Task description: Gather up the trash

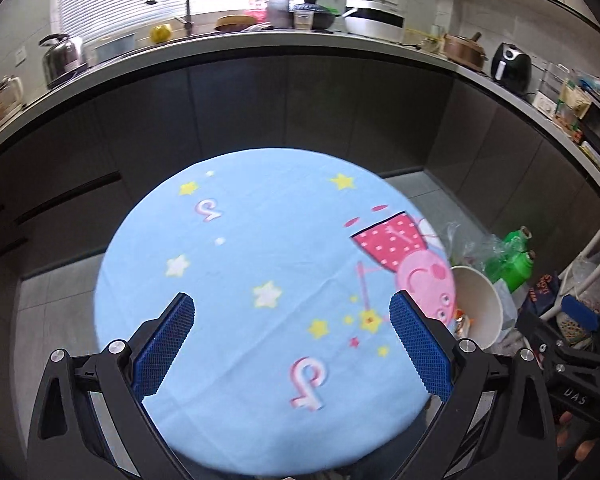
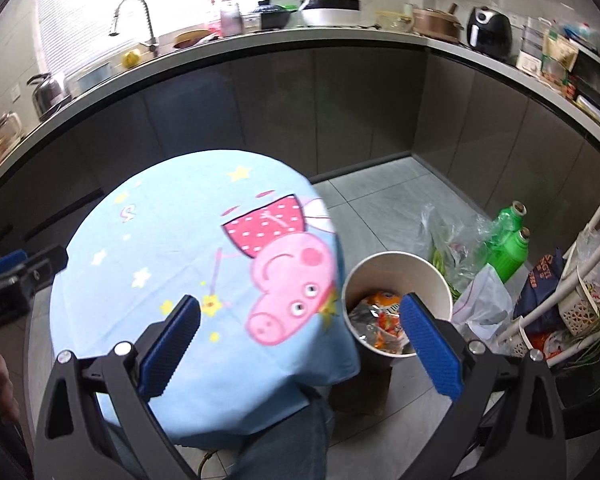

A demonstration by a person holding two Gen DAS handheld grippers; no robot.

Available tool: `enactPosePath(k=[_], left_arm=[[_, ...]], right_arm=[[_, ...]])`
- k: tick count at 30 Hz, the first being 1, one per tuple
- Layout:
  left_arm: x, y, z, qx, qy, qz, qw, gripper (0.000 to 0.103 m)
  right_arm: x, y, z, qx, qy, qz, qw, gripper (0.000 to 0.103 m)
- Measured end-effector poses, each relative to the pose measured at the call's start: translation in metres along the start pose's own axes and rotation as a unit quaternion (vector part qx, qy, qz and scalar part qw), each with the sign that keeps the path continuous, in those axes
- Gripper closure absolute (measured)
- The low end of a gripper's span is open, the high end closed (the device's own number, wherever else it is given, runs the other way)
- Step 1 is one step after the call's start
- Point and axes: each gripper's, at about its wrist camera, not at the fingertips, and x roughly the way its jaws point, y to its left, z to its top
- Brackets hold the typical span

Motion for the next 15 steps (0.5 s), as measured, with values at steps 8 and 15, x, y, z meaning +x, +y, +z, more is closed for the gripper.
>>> enactPosePath(k=[8, 15], left_arm=[[-0.015, 0.030, -0.024, -0.010, 0.003, 0.024, 0.9997, 0.009], [-0.021, 0.037, -0.032, -0.014, 0.005, 0.022, 0.9996, 0.009]], right_arm=[[-0.011, 0.042, -0.010, -0.028, 0.004, -0.006, 1.000, 0.003], [-0.020, 0.058, -0.011, -0.045, -0.004, -0.003, 0.999, 0.003]])
